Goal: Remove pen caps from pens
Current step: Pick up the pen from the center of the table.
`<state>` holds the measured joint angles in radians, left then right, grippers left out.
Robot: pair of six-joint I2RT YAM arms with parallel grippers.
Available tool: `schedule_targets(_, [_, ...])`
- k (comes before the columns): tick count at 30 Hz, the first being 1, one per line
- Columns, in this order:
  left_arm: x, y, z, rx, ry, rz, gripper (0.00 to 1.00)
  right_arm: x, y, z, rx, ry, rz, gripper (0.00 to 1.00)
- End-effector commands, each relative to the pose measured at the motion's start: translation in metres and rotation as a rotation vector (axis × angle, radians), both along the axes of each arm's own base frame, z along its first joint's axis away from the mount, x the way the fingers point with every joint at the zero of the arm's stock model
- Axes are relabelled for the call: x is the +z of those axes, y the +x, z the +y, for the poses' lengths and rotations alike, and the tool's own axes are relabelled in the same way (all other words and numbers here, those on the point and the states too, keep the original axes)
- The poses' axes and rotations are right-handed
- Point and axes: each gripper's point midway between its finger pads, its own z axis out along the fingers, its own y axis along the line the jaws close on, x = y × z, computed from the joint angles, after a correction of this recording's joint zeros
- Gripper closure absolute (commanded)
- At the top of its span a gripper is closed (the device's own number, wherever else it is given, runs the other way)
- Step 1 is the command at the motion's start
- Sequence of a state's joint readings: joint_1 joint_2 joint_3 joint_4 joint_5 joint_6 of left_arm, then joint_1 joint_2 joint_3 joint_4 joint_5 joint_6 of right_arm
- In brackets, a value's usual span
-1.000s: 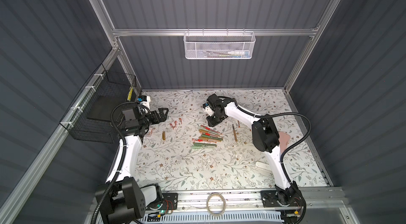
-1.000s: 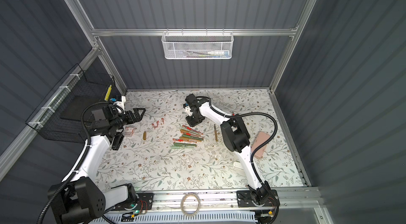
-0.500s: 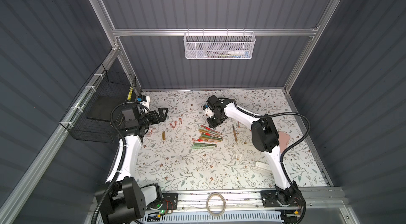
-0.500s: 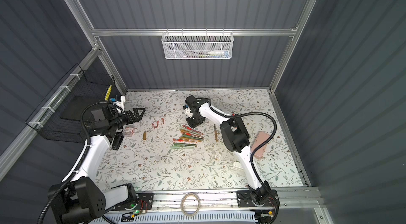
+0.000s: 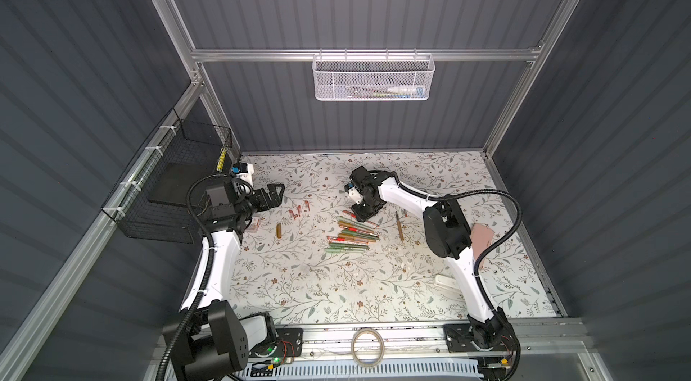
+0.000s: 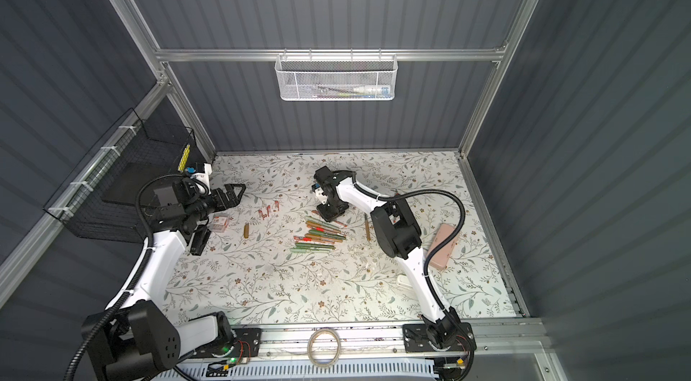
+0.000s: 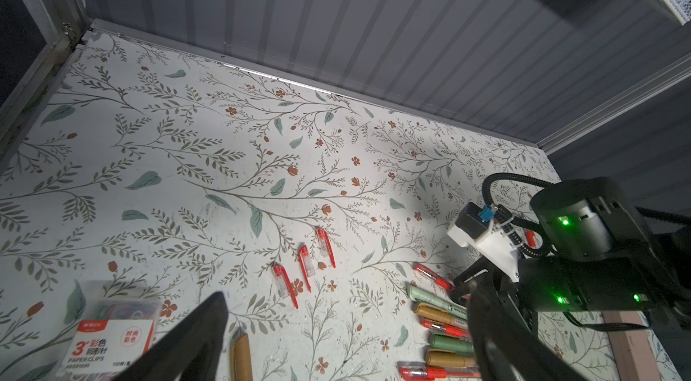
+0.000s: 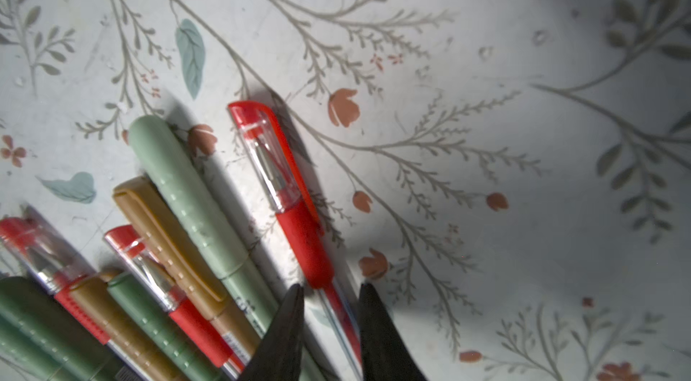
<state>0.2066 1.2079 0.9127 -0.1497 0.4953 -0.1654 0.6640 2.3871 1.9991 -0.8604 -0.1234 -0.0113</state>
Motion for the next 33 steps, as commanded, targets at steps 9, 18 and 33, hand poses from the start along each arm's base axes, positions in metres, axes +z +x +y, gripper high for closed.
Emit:
schedule_targets(9, [0.005,-0.003,0.004,0.009,-0.015,-0.009,0.0,-0.022,0.007,-0.031,-0.006,-0.117,-0.064,0.84])
schedule_targets(18, [0.005,-0.002,0.004,0.004,-0.023,-0.015,0.0,0.012,0.024,-0.044,-0.015,-0.096,-0.189,0.98])
schedule_targets(33, [0.028,-0.004,-0.049,-0.215,-0.326,-0.038,0.0,0.15,-0.001,-0.009,-0.185,0.262,-0.344,1.0])
